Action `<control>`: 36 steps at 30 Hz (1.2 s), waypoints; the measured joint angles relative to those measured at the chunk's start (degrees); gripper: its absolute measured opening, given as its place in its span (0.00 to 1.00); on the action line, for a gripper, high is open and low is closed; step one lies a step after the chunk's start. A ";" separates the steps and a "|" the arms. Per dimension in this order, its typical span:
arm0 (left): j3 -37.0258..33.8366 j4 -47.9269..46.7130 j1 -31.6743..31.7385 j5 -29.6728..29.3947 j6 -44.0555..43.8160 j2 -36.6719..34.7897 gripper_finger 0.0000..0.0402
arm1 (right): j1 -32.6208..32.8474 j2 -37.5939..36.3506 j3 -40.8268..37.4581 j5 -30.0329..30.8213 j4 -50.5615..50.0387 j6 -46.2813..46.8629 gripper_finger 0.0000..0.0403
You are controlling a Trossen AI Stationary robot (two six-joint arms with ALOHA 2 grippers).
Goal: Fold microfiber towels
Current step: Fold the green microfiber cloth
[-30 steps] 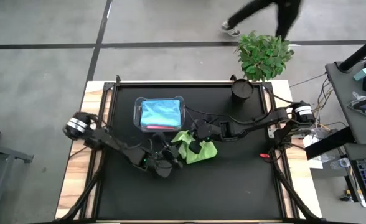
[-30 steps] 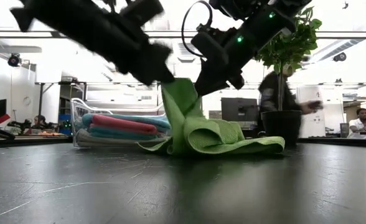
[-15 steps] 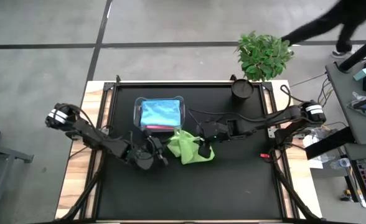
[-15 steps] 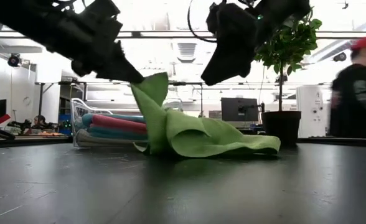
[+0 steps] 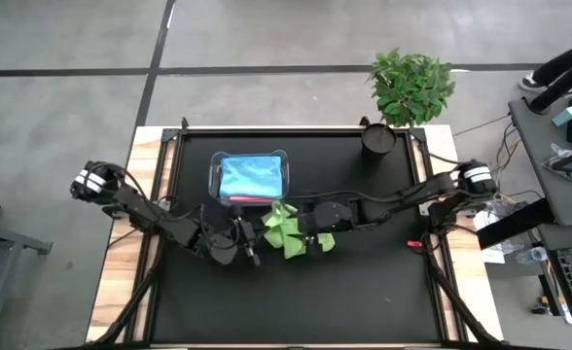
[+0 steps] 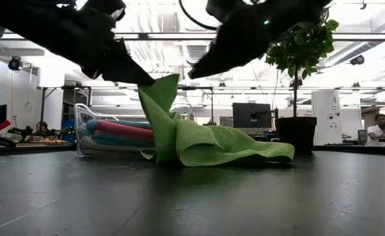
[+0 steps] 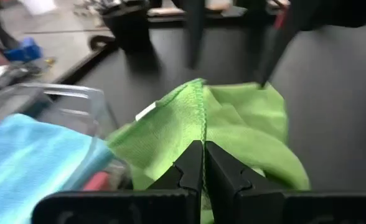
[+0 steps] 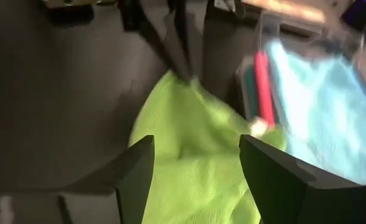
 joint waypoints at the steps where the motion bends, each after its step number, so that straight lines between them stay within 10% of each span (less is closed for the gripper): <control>1: -0.03 -0.24 -0.11 0.88 0.39 0.01 0.00 | -0.04 1.10 0.06 0.04 2.21 -1.90 0.56; 13: -0.22 -0.50 -0.84 9.59 4.43 0.02 0.00 | -2.01 10.06 0.11 -2.47 15.92 -14.05 0.47; 26: -0.26 -0.85 -0.55 11.97 -1.34 -0.51 0.01 | -1.29 9.91 0.11 -6.47 16.34 -15.15 0.04; 36: -0.13 0.28 -0.37 7.54 -0.23 -3.55 0.35 | -0.96 5.69 5.43 0.63 -1.89 -1.58 0.02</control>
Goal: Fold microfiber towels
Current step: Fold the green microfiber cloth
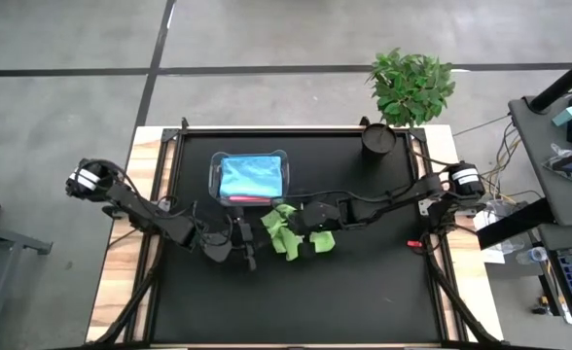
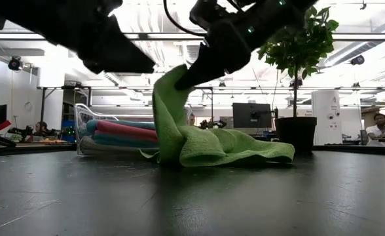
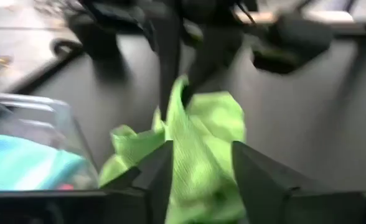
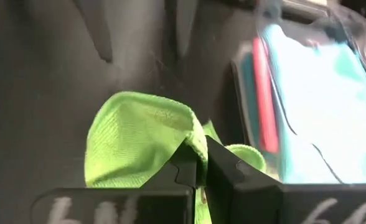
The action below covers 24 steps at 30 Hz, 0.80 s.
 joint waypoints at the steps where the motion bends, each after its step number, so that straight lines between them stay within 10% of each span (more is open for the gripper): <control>1: 0.07 1.49 0.21 -1.49 0.16 0.14 0.40 | 0.06 0.04 0.97 0.51 -2.00 1.16 0.02; 7: 0.81 11.04 1.06 -3.66 3.29 3.47 0.52 | 1.10 0.24 4.18 0.54 -4.78 3.89 0.02; 24: 3.00 8.75 1.48 -2.87 -1.39 7.78 0.44 | 2.34 -0.04 5.04 0.49 -5.24 7.45 0.02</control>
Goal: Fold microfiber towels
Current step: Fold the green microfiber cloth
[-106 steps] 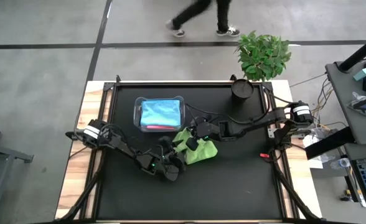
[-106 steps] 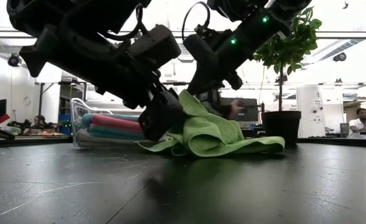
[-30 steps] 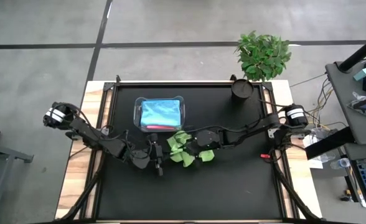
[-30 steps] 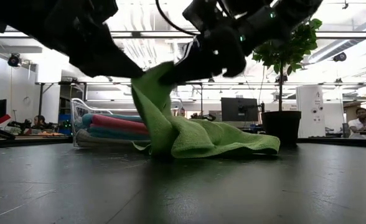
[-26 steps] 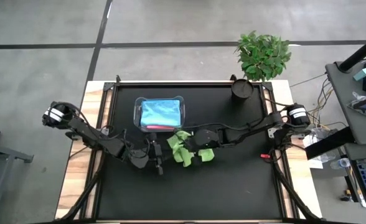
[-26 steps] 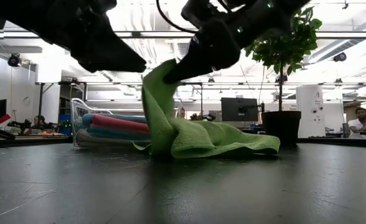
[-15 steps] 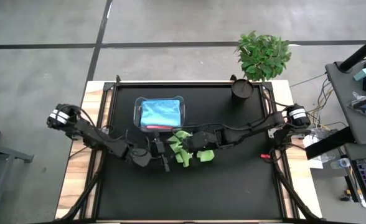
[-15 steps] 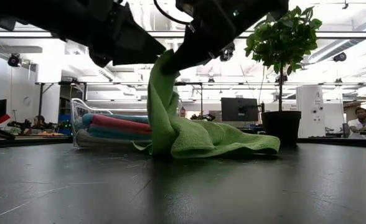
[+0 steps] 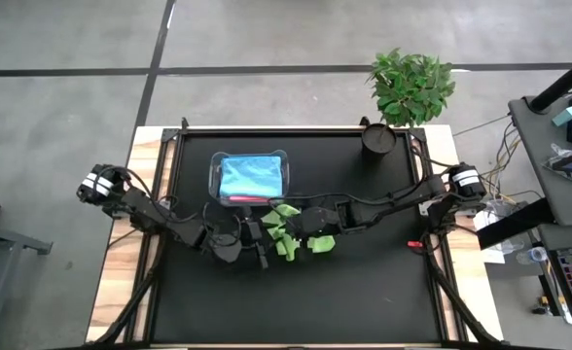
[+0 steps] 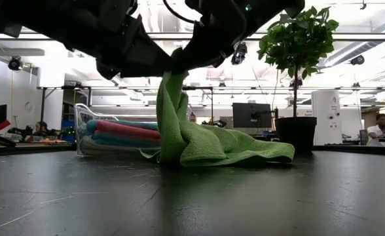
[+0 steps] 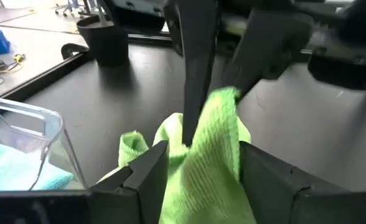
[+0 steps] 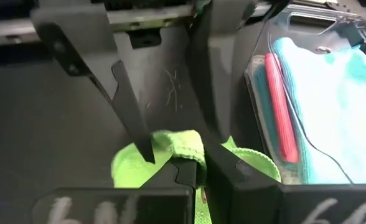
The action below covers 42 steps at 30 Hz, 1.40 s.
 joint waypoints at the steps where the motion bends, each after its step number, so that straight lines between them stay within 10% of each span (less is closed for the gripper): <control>1: 0.01 -0.06 0.00 0.34 0.02 0.00 0.42 | 0.00 -0.25 0.00 0.00 -0.01 0.29 0.02; 12: 0.11 -1.03 0.20 0.95 0.04 0.00 0.02 | 0.46 -1.16 0.00 -0.02 0.02 0.80 0.02; 24: -1.24 -1.39 -3.85 13.24 18.41 -1.54 0.00 | 1.11 -4.52 -0.07 -1.66 -6.01 1.94 0.23; 34: -2.25 -14.61 -7.16 15.35 7.66 -1.51 0.00 | 1.11 -5.21 -4.54 -6.74 -15.40 3.97 0.50; 42: -2.40 -14.55 -7.53 15.76 7.54 -1.51 0.00 | -0.26 -4.83 -14.74 -5.97 -0.89 8.32 0.57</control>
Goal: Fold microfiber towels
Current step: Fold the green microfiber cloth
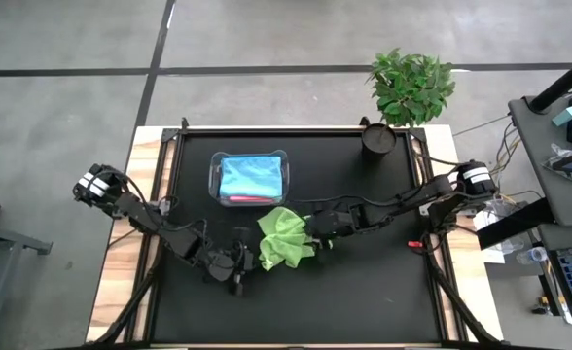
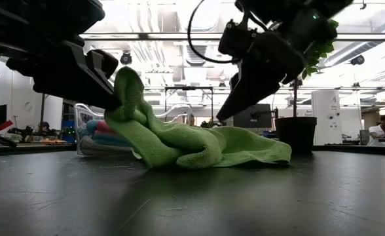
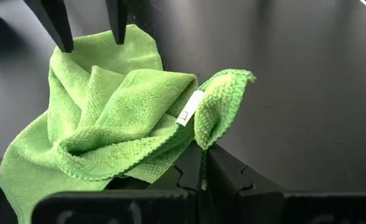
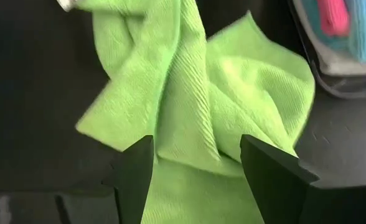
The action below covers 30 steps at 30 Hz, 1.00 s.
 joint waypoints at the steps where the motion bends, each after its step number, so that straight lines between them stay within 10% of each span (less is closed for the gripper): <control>1: 0.00 0.00 0.01 -0.04 -0.01 0.00 0.00 | 0.02 0.00 -1.15 0.00 2.68 0.09 0.57; 19: -0.07 0.83 0.09 -1.75 0.02 0.00 0.00 | 3.10 10.12 -5.76 -2.06 22.26 -0.08 0.55; 30: -0.17 1.01 0.09 -2.03 0.04 0.00 0.00 | 3.10 10.38 -4.24 -2.10 23.07 -3.57 0.12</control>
